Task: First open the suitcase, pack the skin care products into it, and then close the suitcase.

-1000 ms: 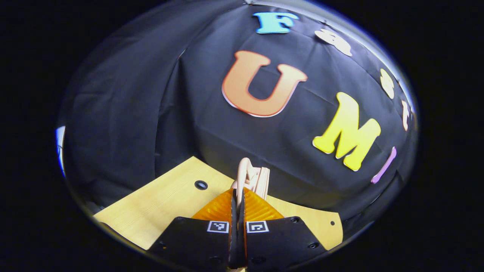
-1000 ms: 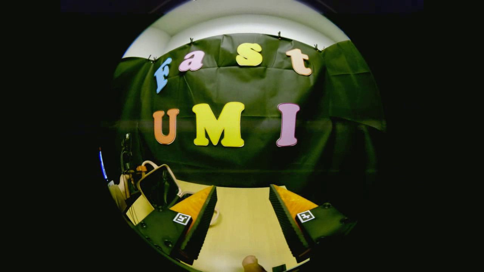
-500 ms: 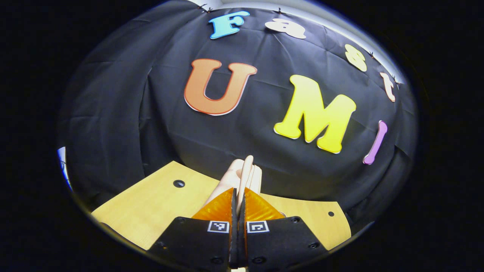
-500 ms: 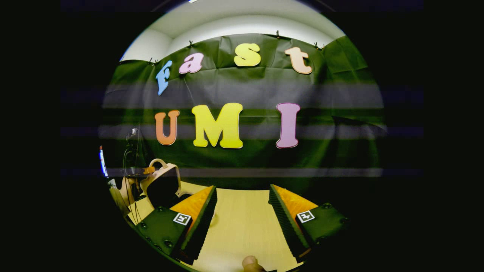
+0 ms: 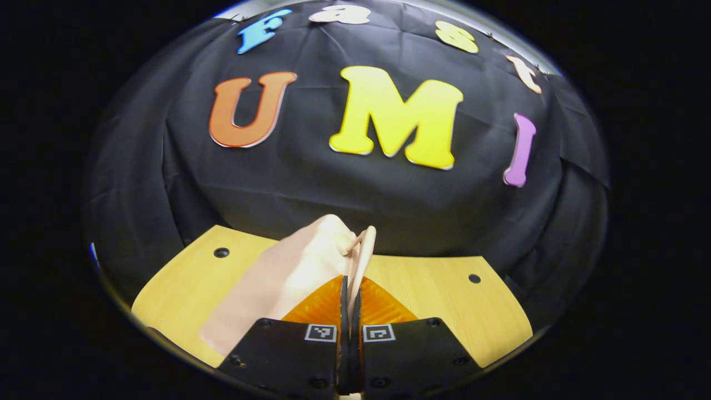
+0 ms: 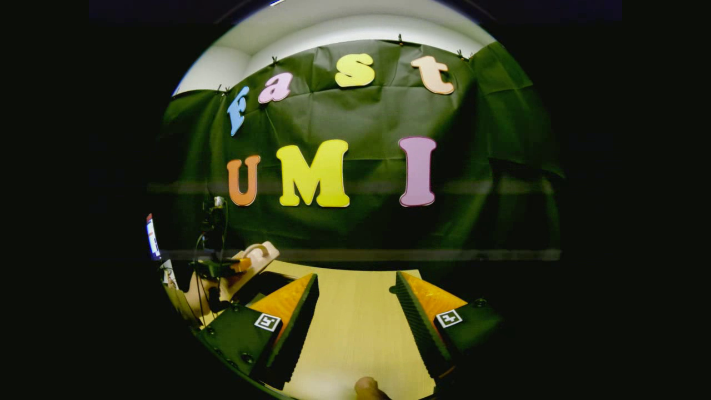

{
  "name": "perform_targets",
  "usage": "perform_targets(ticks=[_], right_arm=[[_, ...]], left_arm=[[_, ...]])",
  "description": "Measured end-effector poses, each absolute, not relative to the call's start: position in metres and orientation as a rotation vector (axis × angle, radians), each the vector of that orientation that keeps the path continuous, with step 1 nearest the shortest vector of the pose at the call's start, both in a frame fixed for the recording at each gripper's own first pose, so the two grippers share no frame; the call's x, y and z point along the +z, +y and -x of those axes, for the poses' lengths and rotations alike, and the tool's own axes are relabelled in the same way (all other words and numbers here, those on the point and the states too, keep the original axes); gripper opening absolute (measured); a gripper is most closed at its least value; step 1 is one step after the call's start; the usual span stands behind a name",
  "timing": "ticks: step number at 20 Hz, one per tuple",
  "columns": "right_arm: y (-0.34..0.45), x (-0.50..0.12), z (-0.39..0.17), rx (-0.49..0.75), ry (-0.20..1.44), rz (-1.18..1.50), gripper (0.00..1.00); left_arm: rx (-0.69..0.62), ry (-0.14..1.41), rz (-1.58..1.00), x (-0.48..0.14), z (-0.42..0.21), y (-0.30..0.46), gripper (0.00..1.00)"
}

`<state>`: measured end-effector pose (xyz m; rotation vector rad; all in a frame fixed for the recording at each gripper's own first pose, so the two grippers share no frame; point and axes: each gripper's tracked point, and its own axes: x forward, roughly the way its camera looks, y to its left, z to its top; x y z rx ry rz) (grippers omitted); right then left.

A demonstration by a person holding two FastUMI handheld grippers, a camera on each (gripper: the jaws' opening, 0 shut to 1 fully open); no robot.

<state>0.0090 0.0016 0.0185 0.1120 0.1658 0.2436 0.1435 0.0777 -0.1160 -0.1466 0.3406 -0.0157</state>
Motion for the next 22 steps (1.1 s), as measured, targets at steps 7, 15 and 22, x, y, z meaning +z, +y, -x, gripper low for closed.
perform_targets(ticks=[7,15,22], right_arm=[[-0.027,-0.031,-0.012,0.268,0.271,-0.126,0.83],[-0.074,-0.052,-0.015,0.238,0.305,-0.136,0.79],[-0.074,-0.039,-0.010,0.194,0.287,-0.168,0.82]], left_arm=[[-0.012,0.476,0.008,-0.184,-0.161,0.023,0.03],[0.069,0.591,-0.210,-0.244,-0.153,0.001,0.05],[-0.013,0.658,-0.250,-0.257,-0.146,-0.019,0.37]])
